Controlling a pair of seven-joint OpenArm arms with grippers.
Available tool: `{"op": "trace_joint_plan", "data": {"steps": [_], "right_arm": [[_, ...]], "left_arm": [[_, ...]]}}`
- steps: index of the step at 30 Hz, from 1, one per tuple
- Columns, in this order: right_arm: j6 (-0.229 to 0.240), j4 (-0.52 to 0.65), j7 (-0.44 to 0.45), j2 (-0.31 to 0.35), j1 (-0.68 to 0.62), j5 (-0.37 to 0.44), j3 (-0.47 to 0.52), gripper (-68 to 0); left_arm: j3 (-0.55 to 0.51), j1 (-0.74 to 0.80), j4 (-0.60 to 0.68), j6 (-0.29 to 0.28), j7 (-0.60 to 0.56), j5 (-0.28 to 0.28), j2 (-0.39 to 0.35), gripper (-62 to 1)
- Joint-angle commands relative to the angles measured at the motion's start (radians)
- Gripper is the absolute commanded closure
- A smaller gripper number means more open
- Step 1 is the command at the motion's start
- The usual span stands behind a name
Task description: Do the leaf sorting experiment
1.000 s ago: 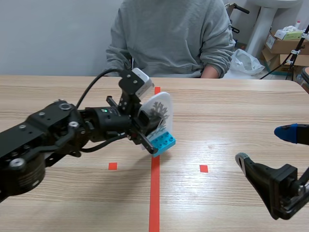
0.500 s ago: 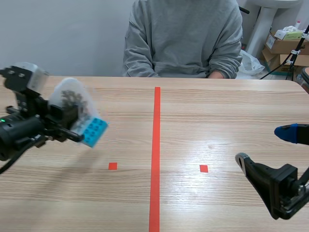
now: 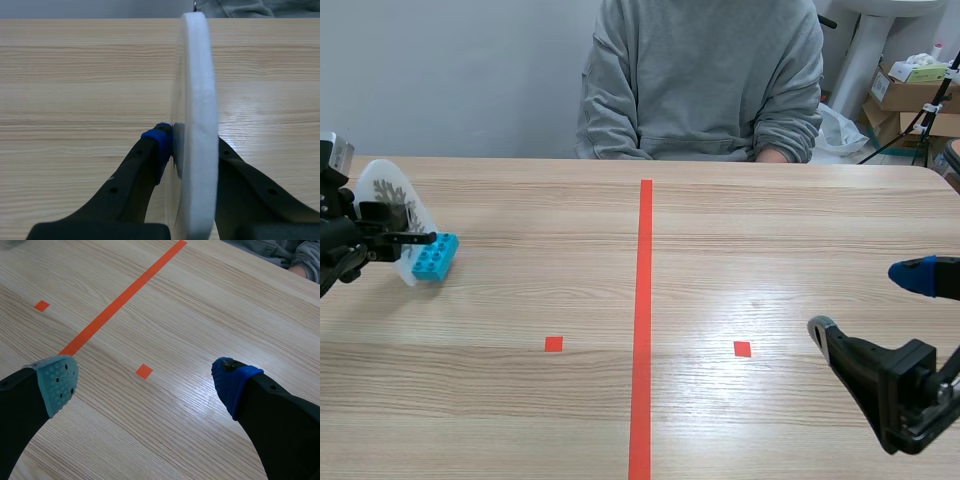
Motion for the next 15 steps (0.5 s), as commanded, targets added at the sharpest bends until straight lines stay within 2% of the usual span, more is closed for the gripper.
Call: {"op": "trace_joint_plan", "data": {"steps": [1,8,12,15], "right_arm": [[0.001,0.013,0.015,0.0,0.006,0.003,0.009,-54.7],[0.001,0.013,0.015,0.0,0.006,0.003,0.009,-54.7],[0.001,0.013,0.015,0.0,0.006,0.003,0.009,-54.7],[0.001,0.013,0.015,0.0,0.006,0.003,0.009,-54.7]], "left_arm": [[-0.005,-0.058,-0.008,0.01,-0.024,0.009,-0.011,-4.1],[-0.003,-0.175,-0.195,0.032,-0.068,0.076,-0.011,-4.0],[0.0,-0.204,-0.249,0.032,-0.075,0.12,-0.008,-4.0],[0.0,-0.208,-0.268,0.031,-0.079,0.123,-0.007,-4.0]]}}
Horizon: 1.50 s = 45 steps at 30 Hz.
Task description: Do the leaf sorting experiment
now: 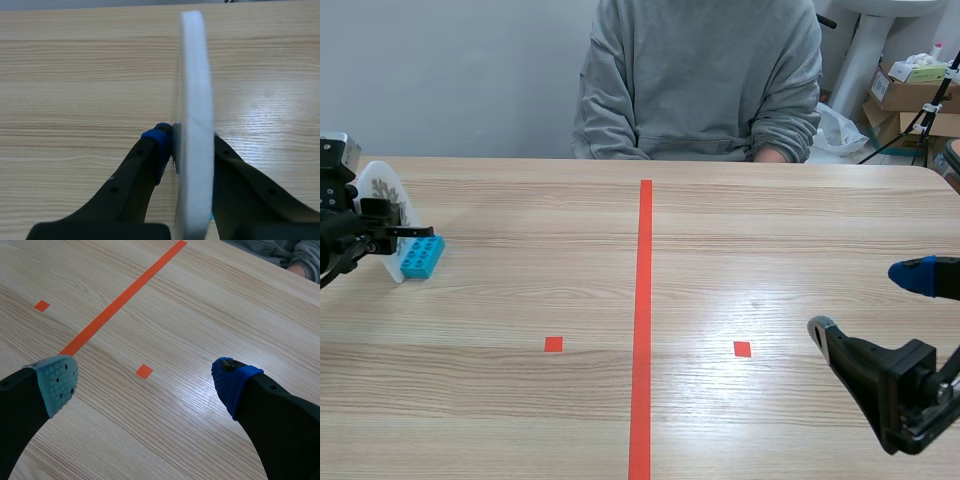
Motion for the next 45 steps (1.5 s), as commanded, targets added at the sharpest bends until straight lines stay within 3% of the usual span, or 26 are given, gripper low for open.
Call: {"op": "trace_joint_plan", "data": {"steps": [1,5,7,9,14,17,20,24,26,30,34,39,45], "right_arm": [[0.001,0.013,0.015,0.0,0.006,0.003,0.009,-54.7],[0.001,0.013,0.015,0.0,0.006,0.003,0.009,-54.7],[0.001,0.013,0.015,0.0,0.006,0.003,0.009,-54.7],[0.001,0.013,0.015,0.0,0.006,0.003,0.009,-54.7],[0.001,0.013,0.015,0.0,0.006,0.003,0.009,-54.7],[0.001,0.013,0.016,0.0,0.006,0.003,0.009,-54.7],[0.001,0.013,0.015,0.0,0.006,0.003,0.009,-54.7],[0.0,0.013,0.014,0.0,0.006,0.003,0.009,-54.7],[0.0,0.013,0.015,0.0,0.006,0.003,0.009,-54.7],[0.0,0.013,0.013,0.0,0.006,0.003,0.009,-54.7],[0.0,0.013,0.007,0.0,0.006,0.003,0.009,-54.7],[0.0,0.013,0.007,0.0,0.006,0.003,0.009,-54.7],[0.0,0.013,0.007,0.0,0.006,0.003,0.009,-54.7]], "left_arm": [[-0.002,-0.016,0.026,0.0,-0.012,-0.008,-0.008,-4.0],[-0.002,-0.014,0.026,0.0,-0.013,-0.008,-0.008,-4.5],[-0.002,-0.014,0.026,0.0,-0.016,-0.008,-0.008,-9.0],[-0.002,-0.014,0.026,0.0,-0.023,-0.008,-0.008,-18.9],[-0.002,-0.014,0.026,-0.004,-0.044,-0.01,-0.008,-51.2],[-0.002,-0.005,0.029,-0.005,-0.059,-0.022,-0.013,-62.3],[-0.002,0.033,0.058,-0.013,-0.064,-0.028,-0.026,-62.3],[-0.002,0.161,0.171,-0.076,-0.065,-0.045,-0.069,-62.3],[-0.002,0.252,0.262,-0.1,-0.068,-0.071,-0.1,-62.3],[-0.004,0.47,0.485,-0.108,-0.069,-0.073,-0.174,-62.3],[-0.004,0.719,0.719,-0.152,-0.063,-0.073,-0.229,-62.3],[-0.003,0.983,1.001,-0.243,-0.049,-0.1,-0.232,-62.3],[-0.003,1.159,1.267,-0.247,-0.019,-0.172,-0.232,-62.3]]}}
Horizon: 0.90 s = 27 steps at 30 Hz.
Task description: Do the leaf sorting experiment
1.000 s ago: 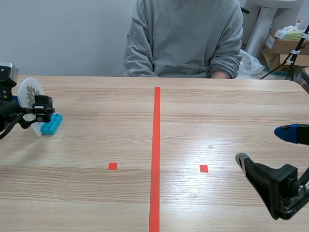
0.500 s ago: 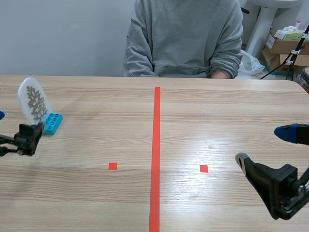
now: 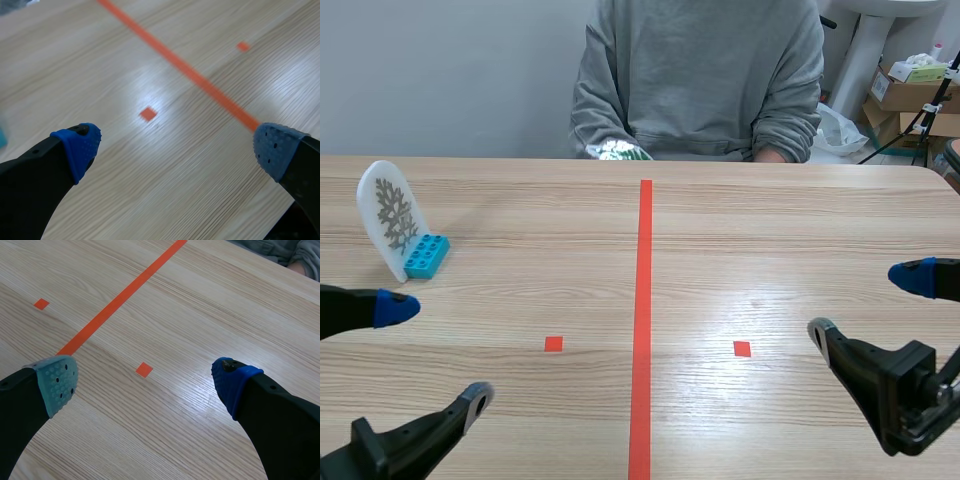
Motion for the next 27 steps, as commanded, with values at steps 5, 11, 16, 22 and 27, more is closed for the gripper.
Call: {"op": "trace_joint_plan", "data": {"steps": [5,11,16,22,27], "right_arm": [[0.001,0.013,0.014,0.0,0.006,0.003,0.009,-54.7],[0.001,0.013,0.014,0.0,0.006,0.003,0.009,-54.7],[0.001,0.013,0.011,0.0,0.006,0.003,0.009,-54.7],[0.001,0.013,0.007,0.0,0.006,0.003,0.009,-54.7],[0.001,0.013,0.007,0.0,0.006,0.003,0.009,-54.7]], "left_arm": [[-0.003,0.018,0.093,0.005,0.06,-0.03,0.035,-62.3],[-0.003,0.018,0.118,0.006,0.09,-0.06,0.075,-62.3],[-0.003,0.018,0.118,0.005,0.09,-0.087,0.074,-62.3],[-0.003,0.018,0.117,0.006,0.09,-0.087,0.074,-62.3],[-0.003,0.018,0.117,0.006,0.09,-0.086,0.074,-62.3]]}}
